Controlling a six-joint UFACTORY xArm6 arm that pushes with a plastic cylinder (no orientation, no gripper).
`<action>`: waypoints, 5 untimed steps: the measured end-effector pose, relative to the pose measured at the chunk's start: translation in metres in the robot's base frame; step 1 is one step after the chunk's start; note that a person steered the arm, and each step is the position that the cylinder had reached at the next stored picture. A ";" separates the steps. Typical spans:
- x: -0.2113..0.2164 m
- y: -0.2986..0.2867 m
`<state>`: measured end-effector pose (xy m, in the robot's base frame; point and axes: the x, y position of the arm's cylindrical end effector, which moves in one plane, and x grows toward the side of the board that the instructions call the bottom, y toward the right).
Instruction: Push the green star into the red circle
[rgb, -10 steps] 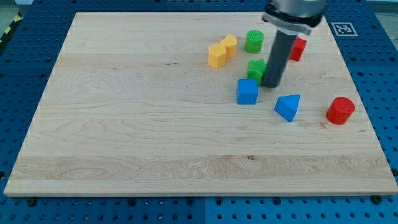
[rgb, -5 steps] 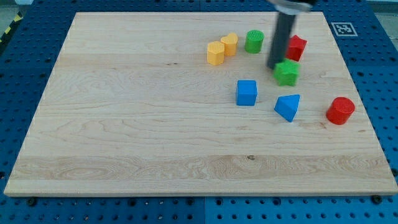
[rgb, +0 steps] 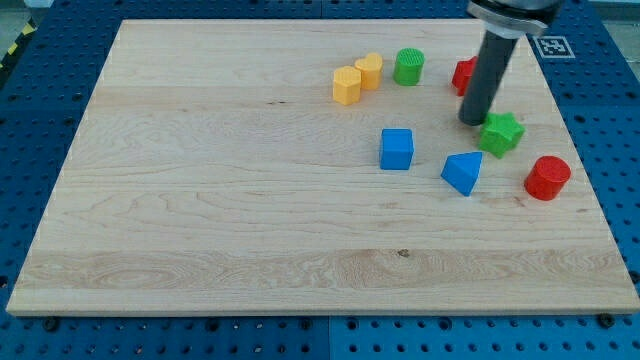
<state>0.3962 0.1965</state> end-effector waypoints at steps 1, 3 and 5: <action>0.011 0.014; 0.013 -0.044; 0.022 0.005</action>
